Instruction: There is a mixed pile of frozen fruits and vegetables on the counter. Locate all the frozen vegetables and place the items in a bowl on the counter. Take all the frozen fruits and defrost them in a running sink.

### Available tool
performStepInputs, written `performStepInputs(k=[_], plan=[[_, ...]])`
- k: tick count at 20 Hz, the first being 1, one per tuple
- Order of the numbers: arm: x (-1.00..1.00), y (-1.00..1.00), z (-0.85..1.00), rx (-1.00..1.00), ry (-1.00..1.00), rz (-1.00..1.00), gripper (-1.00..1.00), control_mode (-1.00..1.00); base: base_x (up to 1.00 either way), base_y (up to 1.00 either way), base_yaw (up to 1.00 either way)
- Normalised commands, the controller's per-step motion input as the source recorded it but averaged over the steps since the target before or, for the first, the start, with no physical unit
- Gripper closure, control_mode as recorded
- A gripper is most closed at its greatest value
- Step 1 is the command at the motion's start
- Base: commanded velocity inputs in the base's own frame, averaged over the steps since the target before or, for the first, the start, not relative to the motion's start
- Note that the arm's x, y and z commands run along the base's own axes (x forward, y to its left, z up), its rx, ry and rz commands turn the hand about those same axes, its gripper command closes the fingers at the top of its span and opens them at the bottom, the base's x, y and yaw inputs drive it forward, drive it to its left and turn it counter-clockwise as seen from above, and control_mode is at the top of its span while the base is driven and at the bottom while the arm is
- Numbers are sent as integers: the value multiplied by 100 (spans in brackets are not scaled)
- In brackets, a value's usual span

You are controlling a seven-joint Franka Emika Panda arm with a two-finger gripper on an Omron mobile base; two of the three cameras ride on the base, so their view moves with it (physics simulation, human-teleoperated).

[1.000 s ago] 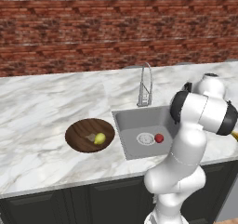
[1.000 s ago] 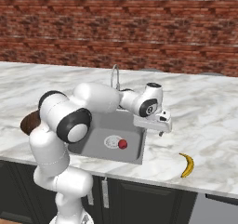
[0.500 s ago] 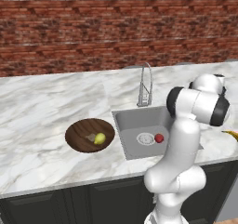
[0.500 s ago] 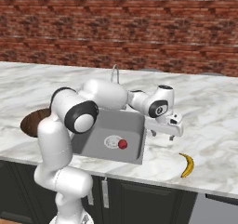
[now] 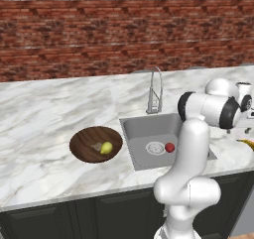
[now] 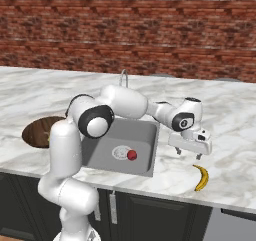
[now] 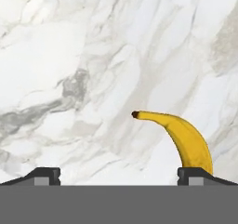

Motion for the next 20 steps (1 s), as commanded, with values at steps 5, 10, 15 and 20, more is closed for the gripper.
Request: performStepInputs(k=[5,10,15,20], plan=[[-23,-30,-11,0,7,-8,-100,-100,0,0,0],[-20,-34,-17,0,4,-6,-100,-100,0,0,0],[-4,-22,-15,0,0,0,-100,-100,0,0,0],[-3,-20,-19,1,2,0,-100,-100,0,0,0]])
